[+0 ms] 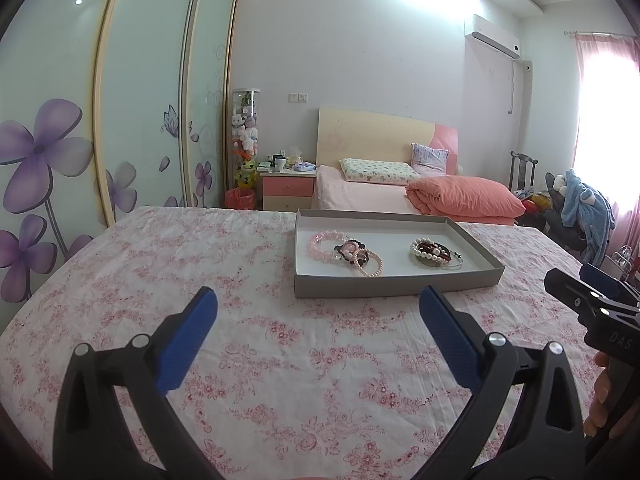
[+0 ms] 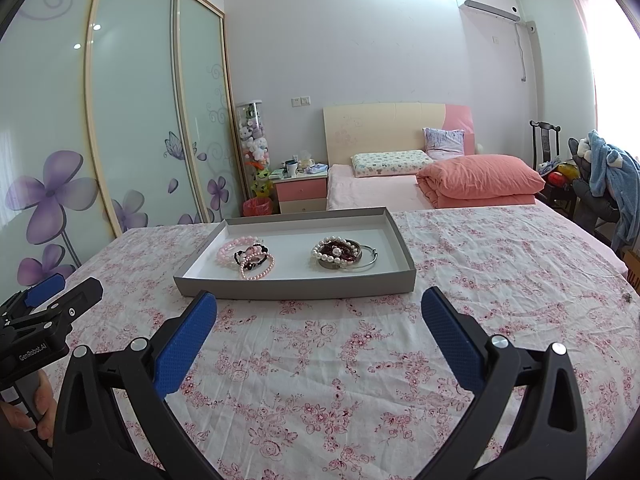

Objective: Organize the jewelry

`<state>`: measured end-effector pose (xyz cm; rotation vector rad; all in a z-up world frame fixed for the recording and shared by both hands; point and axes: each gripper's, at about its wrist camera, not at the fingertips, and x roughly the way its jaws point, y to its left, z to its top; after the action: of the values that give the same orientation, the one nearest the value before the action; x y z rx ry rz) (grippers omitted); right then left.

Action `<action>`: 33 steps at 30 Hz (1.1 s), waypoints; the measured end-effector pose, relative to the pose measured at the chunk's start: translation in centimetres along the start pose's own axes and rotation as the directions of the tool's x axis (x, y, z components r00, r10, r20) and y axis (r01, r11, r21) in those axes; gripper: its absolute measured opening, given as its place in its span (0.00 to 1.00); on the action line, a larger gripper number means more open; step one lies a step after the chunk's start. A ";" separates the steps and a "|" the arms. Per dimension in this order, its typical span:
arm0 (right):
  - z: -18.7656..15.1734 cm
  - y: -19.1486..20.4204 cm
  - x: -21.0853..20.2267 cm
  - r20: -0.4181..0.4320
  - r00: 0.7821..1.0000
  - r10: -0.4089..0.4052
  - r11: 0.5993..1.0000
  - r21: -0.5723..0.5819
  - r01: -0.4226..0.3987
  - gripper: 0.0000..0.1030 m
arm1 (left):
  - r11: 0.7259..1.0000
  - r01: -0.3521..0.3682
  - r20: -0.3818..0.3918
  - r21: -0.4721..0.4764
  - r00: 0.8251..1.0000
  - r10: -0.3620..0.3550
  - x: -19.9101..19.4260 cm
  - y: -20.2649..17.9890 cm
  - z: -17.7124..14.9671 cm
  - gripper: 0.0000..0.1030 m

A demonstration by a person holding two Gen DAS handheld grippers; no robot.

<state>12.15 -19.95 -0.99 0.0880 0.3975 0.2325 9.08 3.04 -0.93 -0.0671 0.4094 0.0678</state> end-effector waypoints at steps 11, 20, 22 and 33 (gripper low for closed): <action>-0.1 0.0 0.0 -0.002 1.000 0.001 1.000 0.002 -0.001 0.98 | 1.000 0.000 -0.001 -0.001 1.000 0.000 0.0 0.0 0.1 0.96; -0.1 0.0 0.0 -0.004 1.000 0.002 1.000 0.004 -0.002 0.98 | 1.000 0.002 -0.003 0.000 1.000 -0.002 0.1 0.0 -0.1 0.96; -0.2 0.1 0.0 -0.004 1.000 0.002 1.000 0.004 -0.002 0.98 | 1.000 0.002 -0.004 0.001 1.000 -0.002 0.2 -0.1 -0.3 0.96; -0.1 0.1 0.0 -0.006 1.000 0.002 1.000 0.005 -0.002 0.98 | 1.000 0.002 -0.003 0.002 1.000 -0.001 0.1 -0.2 -0.6 0.96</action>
<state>12.10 -19.82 -1.11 0.0925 0.4038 0.2335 8.96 2.80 -1.54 -0.0652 0.4120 0.0657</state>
